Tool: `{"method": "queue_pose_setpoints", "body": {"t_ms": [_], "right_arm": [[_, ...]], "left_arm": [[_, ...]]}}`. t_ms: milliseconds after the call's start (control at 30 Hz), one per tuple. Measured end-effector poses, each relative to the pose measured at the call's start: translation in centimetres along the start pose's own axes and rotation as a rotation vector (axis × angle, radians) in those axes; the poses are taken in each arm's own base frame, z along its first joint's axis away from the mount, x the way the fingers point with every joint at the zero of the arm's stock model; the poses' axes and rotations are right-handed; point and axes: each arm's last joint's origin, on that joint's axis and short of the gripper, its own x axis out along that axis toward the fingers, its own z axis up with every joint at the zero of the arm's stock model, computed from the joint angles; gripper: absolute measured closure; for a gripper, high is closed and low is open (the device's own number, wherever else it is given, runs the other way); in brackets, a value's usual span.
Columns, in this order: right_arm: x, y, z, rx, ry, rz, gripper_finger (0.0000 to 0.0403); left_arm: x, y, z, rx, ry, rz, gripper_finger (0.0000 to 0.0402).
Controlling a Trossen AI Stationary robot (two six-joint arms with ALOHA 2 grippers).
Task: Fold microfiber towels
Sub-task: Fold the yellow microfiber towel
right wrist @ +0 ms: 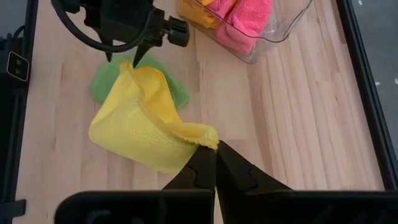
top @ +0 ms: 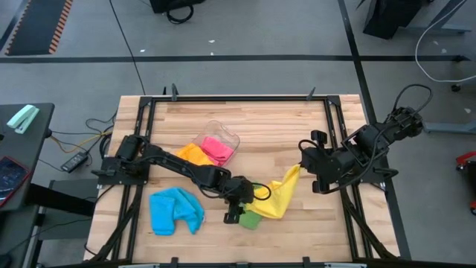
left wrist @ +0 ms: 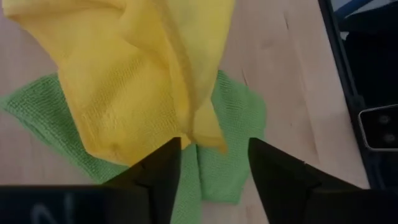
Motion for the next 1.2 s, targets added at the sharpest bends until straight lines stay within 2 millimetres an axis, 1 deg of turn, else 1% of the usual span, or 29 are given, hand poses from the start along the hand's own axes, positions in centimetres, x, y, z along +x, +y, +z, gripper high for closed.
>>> {"method": "queue_pose_setpoints", "body": {"t_ms": [100,167,233,333,433,600,767,900,933,1033,1200], "right_arm": [[0.0,0.0,0.0,0.0,0.0,0.0,0.0397],[0.0,0.0,0.0,0.0,0.0,0.0,0.0397],[0.0,0.0,0.0,0.001,-0.001,0.0,0.0397],[0.0,0.0,0.0,0.001,-0.001,0.0,0.0397],[0.0,0.0,0.0,0.002,-0.001,0.0,0.0397],[0.0,0.0,0.0,0.003,-0.002,0.0,0.0397],[0.0,0.0,0.0,0.003,-0.004,-0.002,0.0397],[0.0,0.0,0.0,0.003,-0.005,-0.003,0.0397],[0.0,0.0,0.0,0.004,-0.004,-0.002,0.0397],[0.0,0.0,0.0,0.004,-0.004,-0.003,0.0397],[0.0,0.0,0.0,0.004,-0.005,-0.003,0.0397]], "left_arm": [[0.0,0.2,0.2,-0.039,-0.018,0.003,0.018],[0.0,0.4,0.3,-0.065,-0.023,0.021,0.0172],[0.0,0.6,0.2,-0.069,-0.022,0.031,0.017],[0.8,0.8,0.0,-0.072,-0.015,0.035,0.0179],[1.6,1.1,0.0,-0.08,-0.022,0.034,0.0199],[1.8,1.6,0.0,-0.085,-0.024,0.04,0.0244],[1.8,1.7,0.0,-0.082,-0.026,0.042,0.031],[1.7,1.7,0.2,-0.036,-0.028,0.041,0.0377],[1.6,1.6,0.4,-0.023,-0.031,0.039,0.0387],[0.9,0.8,1.1,0.03,-0.02,0.036,0.0391],[-1.1,-0.5,2.6,0.088,0.047,0.038,0.0394]]}}
